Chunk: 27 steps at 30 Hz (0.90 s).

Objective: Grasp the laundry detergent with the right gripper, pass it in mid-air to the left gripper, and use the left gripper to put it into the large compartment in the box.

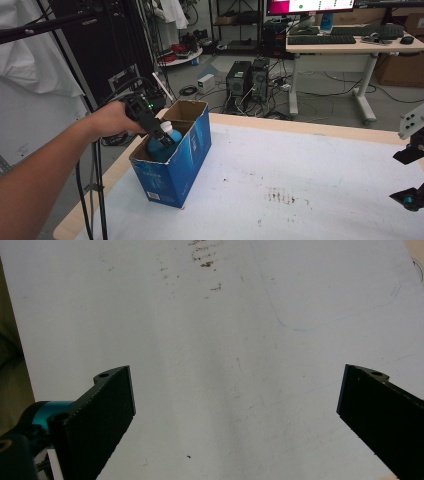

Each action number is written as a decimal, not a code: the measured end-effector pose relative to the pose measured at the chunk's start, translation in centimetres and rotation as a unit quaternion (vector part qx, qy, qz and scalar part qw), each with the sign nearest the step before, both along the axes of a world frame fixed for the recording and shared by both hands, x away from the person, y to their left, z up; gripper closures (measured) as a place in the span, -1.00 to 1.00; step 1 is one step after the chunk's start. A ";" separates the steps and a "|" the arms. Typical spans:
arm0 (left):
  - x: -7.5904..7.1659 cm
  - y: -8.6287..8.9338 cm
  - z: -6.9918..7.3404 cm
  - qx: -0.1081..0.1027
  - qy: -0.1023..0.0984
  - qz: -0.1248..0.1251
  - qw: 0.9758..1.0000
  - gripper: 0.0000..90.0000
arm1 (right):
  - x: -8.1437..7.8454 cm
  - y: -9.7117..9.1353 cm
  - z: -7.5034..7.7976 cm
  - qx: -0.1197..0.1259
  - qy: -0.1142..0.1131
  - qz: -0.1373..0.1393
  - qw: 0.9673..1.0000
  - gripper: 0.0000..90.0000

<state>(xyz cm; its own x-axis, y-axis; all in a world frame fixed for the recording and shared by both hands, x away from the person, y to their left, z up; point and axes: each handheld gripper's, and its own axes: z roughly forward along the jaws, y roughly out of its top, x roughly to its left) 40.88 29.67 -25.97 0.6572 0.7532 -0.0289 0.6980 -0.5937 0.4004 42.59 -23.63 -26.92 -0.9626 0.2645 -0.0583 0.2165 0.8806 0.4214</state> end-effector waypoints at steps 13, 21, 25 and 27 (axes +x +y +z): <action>-1.2 -0.7 4.0 -0.038 -0.053 0.014 0.998 -0.53 | -0.1 0.1 0.2 0.005 -0.009 -0.007 1.000 -0.97; -1.5 -2.2 5.5 -0.021 -0.062 -0.005 0.998 -0.53 | 0.0 0.4 0.1 0.002 -0.015 -0.010 1.000 -0.97; -1.6 -3.0 6.0 -0.012 -0.072 -0.026 0.997 -0.53 | 0.1 0.4 0.0 0.001 -0.015 -0.013 1.000 -0.97; -1.7 -3.6 6.2 -0.015 -0.082 -0.042 0.996 -0.53 | 0.1 0.3 0.0 0.002 -0.015 -0.012 1.000 -0.97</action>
